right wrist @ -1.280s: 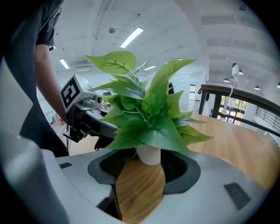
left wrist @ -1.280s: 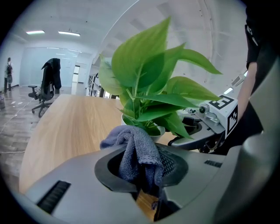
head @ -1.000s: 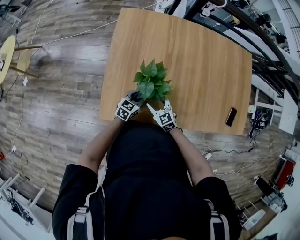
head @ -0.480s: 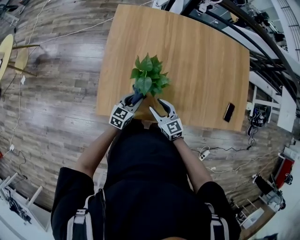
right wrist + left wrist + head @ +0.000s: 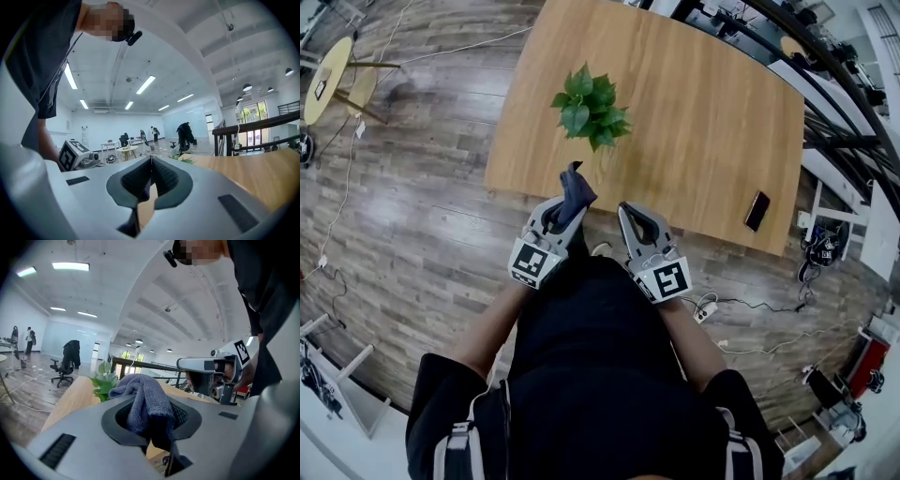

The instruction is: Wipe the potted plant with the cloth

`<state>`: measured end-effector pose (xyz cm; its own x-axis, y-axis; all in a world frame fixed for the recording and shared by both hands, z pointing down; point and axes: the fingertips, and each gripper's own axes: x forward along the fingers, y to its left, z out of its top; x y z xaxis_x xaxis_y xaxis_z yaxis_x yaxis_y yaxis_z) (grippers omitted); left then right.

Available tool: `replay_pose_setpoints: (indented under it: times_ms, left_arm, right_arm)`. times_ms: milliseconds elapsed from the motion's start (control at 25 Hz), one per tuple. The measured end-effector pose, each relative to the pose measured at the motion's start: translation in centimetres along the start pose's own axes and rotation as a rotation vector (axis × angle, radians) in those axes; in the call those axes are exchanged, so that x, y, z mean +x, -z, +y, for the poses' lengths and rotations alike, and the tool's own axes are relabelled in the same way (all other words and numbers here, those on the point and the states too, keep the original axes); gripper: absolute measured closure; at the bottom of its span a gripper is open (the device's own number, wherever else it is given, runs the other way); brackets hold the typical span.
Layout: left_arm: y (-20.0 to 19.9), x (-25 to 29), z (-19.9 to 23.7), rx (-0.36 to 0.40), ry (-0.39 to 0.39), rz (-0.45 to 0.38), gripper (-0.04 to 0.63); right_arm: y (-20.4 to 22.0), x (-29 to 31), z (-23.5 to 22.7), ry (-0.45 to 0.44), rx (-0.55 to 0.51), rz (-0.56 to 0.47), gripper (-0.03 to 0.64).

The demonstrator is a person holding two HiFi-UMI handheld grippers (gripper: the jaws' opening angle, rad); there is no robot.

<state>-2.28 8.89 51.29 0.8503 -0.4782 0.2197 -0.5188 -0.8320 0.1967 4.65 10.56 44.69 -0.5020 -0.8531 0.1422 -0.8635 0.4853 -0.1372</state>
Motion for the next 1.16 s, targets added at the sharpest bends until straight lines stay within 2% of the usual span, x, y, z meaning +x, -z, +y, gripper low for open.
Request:
replay_pose_setpoints:
  times_ms: [160, 240, 360, 480, 680, 880, 1160]
  left_arm:
    - [-0.4, -2.2, -4.5, -0.018, -0.059, 0.017, 0.482]
    - [-0.3, -2.8, -6.9, -0.028, -0.07, 0.018, 0.482]
    - [0.0, -3.9, -10.0, 0.011, -0.074, 0.006, 0.483]
    - [-0.3, -4.7, -11.7, 0.037, -0.094, -0.019, 0.483]
    - [-1.7, -5.2, -11.7, 0.048, -0.115, -0.063, 0.483]
    - [-3.3, -5.1, -11.7, 0.126, -0.171, -0.089, 0.483]
    - [-4.3, -5.3, -11.7, 0.127, -0.203, -0.132, 0.483]
  right_arm:
    - [-1.9, -3.8, 3.3, -0.019, 0.006, -0.094, 0.598]
    - [-1.6, -5.4, 3.9, 0.001, -0.013, -0.086, 0.598]
    - [-0.3, -7.5, 4.6, 0.032, -0.075, -0.046, 0.598]
    - [0.3, -9.1, 4.6, 0.066, -0.07, -0.058, 0.598]
    - [0.3, -10.5, 4.2, 0.107, -0.066, -0.1, 0.598]
    - [-0.5, -10.8, 3.9, 0.125, -0.095, -0.111, 0.598]
    - [-1.3, -10.9, 4.2, 0.119, -0.133, -0.133, 0.598]
